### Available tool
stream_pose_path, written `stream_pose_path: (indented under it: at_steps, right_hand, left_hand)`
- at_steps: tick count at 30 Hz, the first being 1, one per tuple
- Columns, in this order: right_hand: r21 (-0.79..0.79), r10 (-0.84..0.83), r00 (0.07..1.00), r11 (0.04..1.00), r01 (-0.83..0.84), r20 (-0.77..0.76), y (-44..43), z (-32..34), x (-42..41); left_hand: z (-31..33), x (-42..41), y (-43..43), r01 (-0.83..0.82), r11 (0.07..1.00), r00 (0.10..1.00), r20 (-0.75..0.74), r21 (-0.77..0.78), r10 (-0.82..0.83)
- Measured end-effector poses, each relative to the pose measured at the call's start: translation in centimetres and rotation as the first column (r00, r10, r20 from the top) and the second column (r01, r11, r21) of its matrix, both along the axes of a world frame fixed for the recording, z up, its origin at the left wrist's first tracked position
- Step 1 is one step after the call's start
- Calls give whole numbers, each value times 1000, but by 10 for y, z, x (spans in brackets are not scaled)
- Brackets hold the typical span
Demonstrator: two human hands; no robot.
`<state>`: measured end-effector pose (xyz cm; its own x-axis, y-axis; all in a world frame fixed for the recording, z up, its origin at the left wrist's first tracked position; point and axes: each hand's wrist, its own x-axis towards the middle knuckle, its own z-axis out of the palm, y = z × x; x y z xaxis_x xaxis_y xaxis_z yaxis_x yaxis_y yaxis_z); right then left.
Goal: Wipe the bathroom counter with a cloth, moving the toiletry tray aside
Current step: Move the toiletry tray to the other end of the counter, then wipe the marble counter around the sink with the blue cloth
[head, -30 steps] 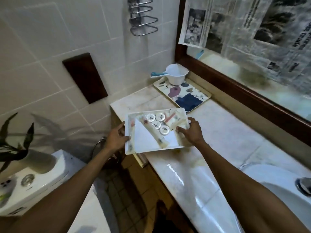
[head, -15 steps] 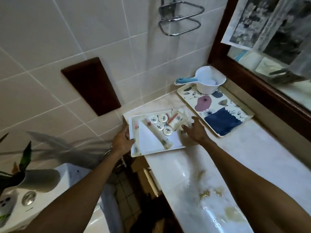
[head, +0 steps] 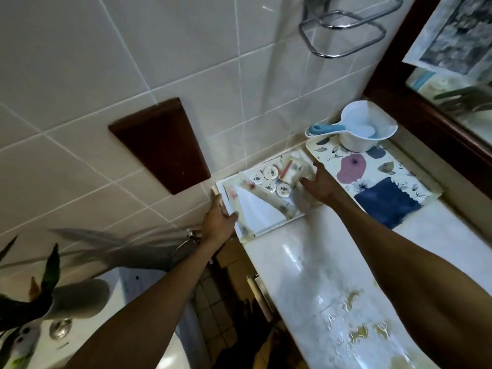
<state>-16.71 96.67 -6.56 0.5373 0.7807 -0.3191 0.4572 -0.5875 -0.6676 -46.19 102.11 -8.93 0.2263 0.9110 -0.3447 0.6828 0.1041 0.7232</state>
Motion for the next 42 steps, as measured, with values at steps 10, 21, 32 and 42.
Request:
stream_pose_path:
  at_steps: [10,21,32,42]
  right_hand:
    - [26,41,999,999,-41,4,30,0,7]
    - [283,-230,968,939,194,98,-80,26,16]
    - [324,-666,695,743,585,271,-278,-17,99]
    - [-112,-462,761,818,564,456,-308,-75,135]
  left_hand:
    - [10,-2,15,69,996,985,-159,50,-61]
    - [43,103,16,375,855,924,-67,358,-377]
    - [12,301,-71,754,580,610,-3,308,-792]
    - [-22,386,-95,787,513,606,-277,342,-745]
